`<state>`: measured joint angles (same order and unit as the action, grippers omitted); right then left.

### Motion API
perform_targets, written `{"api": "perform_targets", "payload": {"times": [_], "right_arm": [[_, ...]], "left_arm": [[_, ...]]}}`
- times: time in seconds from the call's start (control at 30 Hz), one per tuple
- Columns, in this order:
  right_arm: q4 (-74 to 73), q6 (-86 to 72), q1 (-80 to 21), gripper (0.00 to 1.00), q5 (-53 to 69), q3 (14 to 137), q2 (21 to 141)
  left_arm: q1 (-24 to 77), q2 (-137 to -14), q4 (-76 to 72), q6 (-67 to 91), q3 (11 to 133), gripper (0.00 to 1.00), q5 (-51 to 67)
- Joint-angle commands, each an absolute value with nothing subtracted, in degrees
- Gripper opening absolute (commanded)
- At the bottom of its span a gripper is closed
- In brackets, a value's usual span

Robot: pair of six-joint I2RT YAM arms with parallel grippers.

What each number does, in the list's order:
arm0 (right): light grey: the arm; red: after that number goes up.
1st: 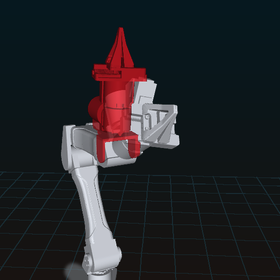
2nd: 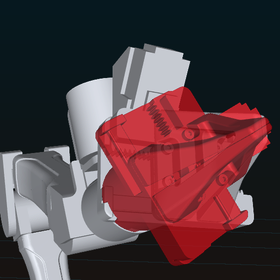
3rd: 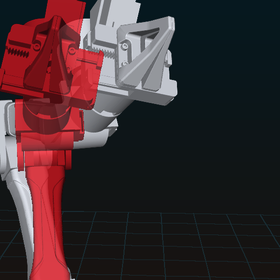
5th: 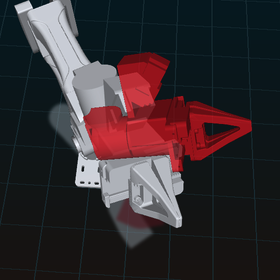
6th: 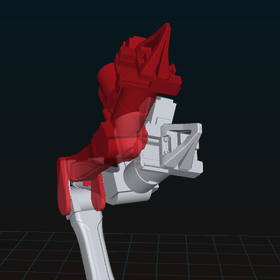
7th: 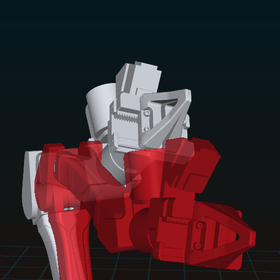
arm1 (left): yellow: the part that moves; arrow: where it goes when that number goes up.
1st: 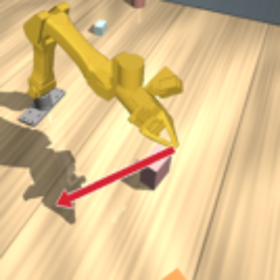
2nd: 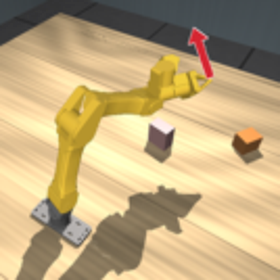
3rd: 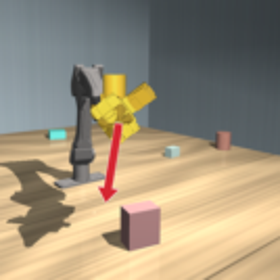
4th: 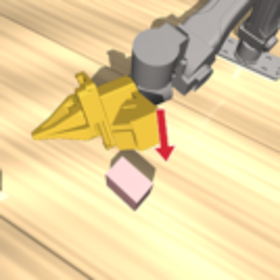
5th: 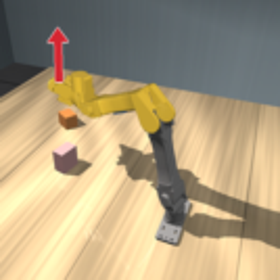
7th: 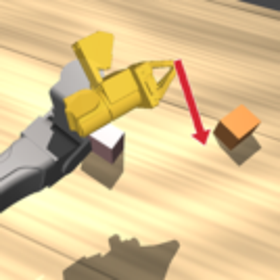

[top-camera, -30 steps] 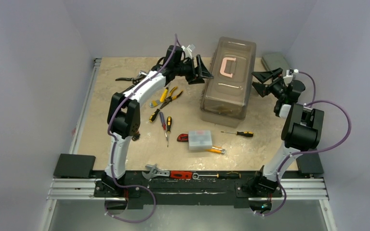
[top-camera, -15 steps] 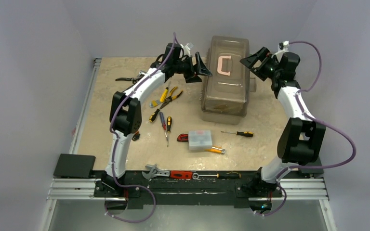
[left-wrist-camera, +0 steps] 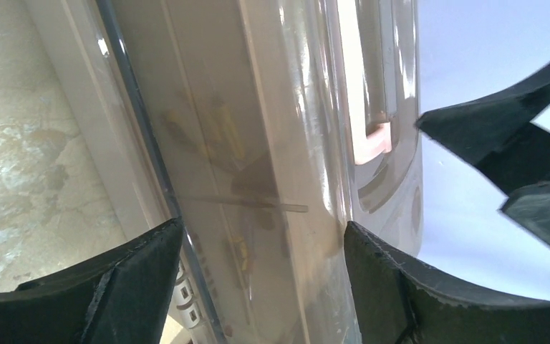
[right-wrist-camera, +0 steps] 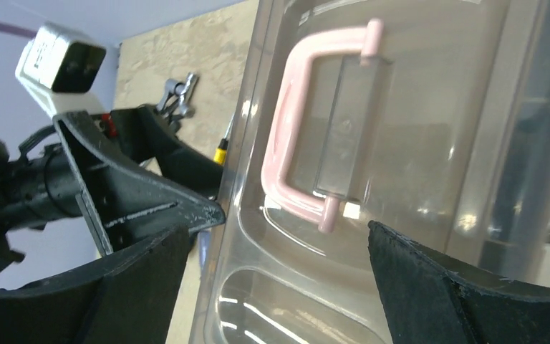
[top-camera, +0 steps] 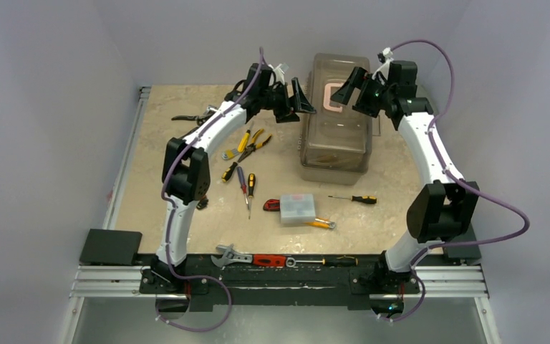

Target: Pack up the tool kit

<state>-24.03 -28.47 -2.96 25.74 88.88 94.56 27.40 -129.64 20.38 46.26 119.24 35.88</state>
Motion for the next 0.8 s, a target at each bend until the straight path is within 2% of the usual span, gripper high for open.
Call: {"api": "perform_targets", "payload": {"times": [0.0,0.4,0.77], "right_arm": [[-33.87,-22.47,-5.32,0.93,18.23,97.68,96.2],[-41.61,-23.72,-12.0,0.91,10.53,116.02,109.49],[-46.8,-31.61,-16.69,0.95,-1.15,122.36,118.48]], "left_arm": [[27.99,-125.42,24.48,42.8,116.95,0.79,30.31],[27.94,-116.32,15.16,43.2,103.36,0.77,28.58],[27.46,-114.2,9.39,43.25,97.67,0.77,28.08]]}}
